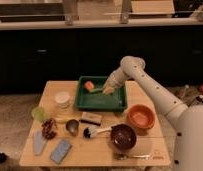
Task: Place pepper in tray
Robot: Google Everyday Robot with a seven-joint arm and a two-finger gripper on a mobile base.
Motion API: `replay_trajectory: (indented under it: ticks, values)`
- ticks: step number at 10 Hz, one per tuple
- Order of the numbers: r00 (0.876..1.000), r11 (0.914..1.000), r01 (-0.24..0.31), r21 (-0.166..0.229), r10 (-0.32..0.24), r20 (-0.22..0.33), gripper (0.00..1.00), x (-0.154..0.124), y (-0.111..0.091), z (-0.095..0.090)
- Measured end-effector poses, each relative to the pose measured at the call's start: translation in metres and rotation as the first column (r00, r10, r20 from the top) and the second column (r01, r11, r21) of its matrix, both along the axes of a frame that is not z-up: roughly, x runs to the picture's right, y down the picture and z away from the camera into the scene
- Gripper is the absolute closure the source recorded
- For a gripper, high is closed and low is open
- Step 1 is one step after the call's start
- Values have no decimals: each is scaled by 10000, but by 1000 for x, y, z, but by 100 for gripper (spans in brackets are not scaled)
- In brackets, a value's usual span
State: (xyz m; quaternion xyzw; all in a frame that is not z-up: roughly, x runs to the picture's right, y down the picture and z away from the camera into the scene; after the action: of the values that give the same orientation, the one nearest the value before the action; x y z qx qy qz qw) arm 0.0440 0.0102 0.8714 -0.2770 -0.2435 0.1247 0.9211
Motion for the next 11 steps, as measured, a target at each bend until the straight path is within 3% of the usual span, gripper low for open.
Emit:
replay_trajectory:
  ticks: [5, 11]
  values:
    - [9985, 9986, 383, -354, -369, 392, 24, -5, 7, -1]
    - [9926, 9936, 829, -762, -755, 954, 20, -9, 14, -4]
